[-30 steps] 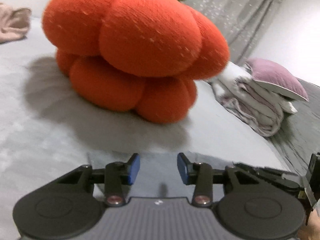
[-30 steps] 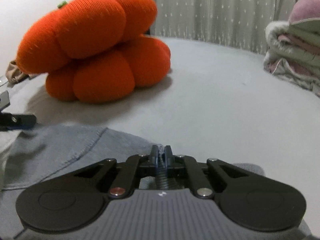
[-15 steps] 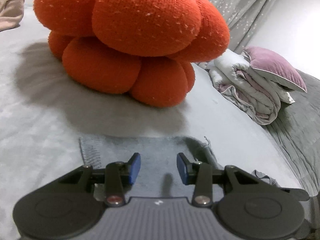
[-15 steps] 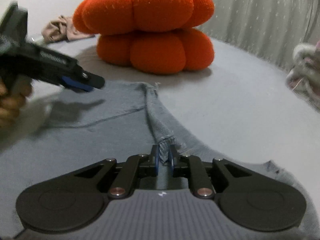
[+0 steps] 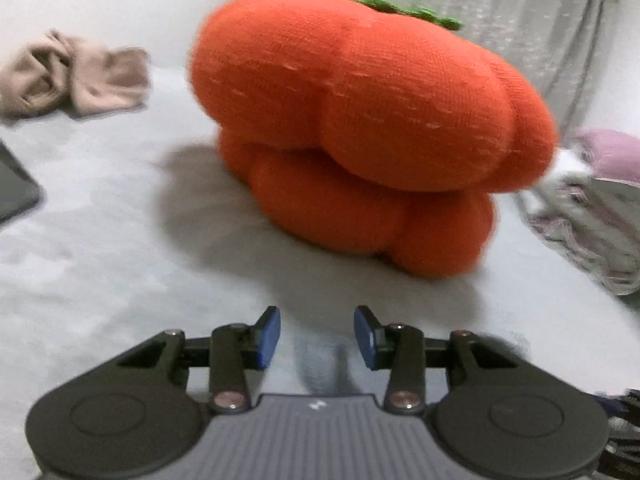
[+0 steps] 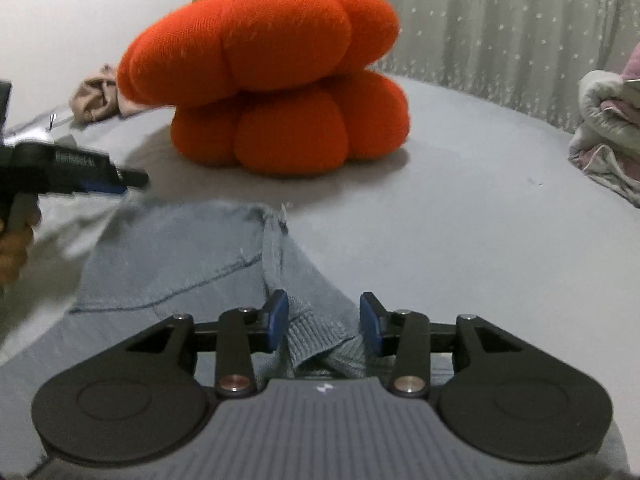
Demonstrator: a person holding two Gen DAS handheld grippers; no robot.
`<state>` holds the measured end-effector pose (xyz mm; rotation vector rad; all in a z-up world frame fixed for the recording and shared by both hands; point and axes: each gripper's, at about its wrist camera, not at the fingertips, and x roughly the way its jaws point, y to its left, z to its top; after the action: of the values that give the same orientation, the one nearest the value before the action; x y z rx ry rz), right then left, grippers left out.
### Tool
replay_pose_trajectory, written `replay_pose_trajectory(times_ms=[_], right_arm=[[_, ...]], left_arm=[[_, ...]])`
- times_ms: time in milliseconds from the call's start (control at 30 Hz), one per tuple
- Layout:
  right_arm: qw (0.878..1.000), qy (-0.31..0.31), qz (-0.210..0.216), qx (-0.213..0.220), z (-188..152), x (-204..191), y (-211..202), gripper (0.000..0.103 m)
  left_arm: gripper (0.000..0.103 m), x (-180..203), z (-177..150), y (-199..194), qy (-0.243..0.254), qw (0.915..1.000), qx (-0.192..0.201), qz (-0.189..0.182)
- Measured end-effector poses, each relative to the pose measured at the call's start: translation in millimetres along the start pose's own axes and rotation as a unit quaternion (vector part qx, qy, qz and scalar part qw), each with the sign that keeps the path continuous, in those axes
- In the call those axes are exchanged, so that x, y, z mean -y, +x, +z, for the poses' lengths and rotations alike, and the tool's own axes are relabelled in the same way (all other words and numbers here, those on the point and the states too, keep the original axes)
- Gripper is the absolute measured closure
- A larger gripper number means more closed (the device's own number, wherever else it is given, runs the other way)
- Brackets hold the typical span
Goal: Fold clothes
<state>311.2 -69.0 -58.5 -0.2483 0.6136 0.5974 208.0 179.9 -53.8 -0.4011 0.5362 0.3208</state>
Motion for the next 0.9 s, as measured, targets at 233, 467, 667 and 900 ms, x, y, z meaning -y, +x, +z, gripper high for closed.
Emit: replay_pose_trajectory(times_ms=[233, 467, 667, 900], right_arm=[[1.000, -0.010, -0.013, 0.006, 1, 2, -7, 0.097], [0.994, -0.004, -0.103, 0.029, 37, 35, 12, 0.099], [0.986, -0.008, -0.163, 0.018, 43, 49, 50, 0.103], [0.989, 0.043, -0.142, 0.015, 35, 44, 49, 0.097]], left_arm=[[0.103, -3, -7, 14, -0.017, 0.9998, -0.011, -0.005], [0.103, -6, -11, 14, -0.027, 0.9995, 0.012, -0.007], [0.103, -7, -6, 9, -0.029, 0.9991, 0.032, -0.003], [0.103, -24, -3, 13, -0.077, 0.9968, -0.008, -0.018]])
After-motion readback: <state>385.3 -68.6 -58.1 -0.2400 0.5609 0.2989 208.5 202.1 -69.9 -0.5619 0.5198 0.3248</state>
